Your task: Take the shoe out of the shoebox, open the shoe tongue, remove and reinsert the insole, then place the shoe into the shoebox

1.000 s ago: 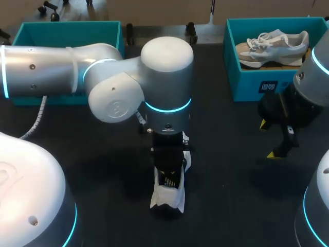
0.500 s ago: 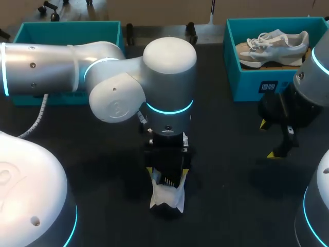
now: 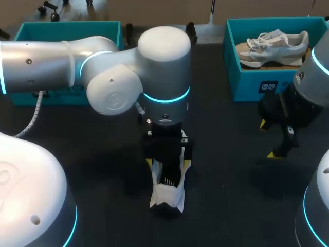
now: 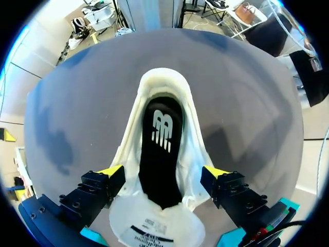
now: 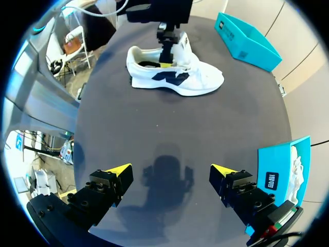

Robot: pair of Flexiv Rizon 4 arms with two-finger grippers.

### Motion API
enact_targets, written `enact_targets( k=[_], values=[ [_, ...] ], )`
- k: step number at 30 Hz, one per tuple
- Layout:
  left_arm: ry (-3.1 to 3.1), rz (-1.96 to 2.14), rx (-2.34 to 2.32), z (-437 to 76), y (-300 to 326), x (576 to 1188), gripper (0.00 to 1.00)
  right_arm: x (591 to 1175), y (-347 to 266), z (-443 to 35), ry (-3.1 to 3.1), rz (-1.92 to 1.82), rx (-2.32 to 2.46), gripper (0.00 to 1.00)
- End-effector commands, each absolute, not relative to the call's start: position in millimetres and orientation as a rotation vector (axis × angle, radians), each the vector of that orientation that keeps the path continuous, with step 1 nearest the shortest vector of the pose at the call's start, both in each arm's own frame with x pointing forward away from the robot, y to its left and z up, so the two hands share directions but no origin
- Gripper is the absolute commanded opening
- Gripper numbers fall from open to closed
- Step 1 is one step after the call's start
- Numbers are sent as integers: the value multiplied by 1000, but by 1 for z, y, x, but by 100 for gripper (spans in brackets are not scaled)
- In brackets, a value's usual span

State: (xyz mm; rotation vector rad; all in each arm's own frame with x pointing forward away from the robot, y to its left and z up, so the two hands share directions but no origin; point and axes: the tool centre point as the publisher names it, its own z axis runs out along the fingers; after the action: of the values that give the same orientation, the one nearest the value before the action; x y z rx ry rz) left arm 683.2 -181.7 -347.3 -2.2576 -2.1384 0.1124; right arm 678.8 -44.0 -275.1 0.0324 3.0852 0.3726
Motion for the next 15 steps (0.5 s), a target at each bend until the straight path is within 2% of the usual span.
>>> enact_targets(
  k=[1, 15],
  values=[
    [-2143, 118, -2268, -339, -179, 689, 100, 678, -44, -276, 3082, 371, 34, 100],
    [-2187, 93, -2295, -310, -184, 720, 100, 678, -44, -276, 3082, 371, 34, 100]
  ],
)
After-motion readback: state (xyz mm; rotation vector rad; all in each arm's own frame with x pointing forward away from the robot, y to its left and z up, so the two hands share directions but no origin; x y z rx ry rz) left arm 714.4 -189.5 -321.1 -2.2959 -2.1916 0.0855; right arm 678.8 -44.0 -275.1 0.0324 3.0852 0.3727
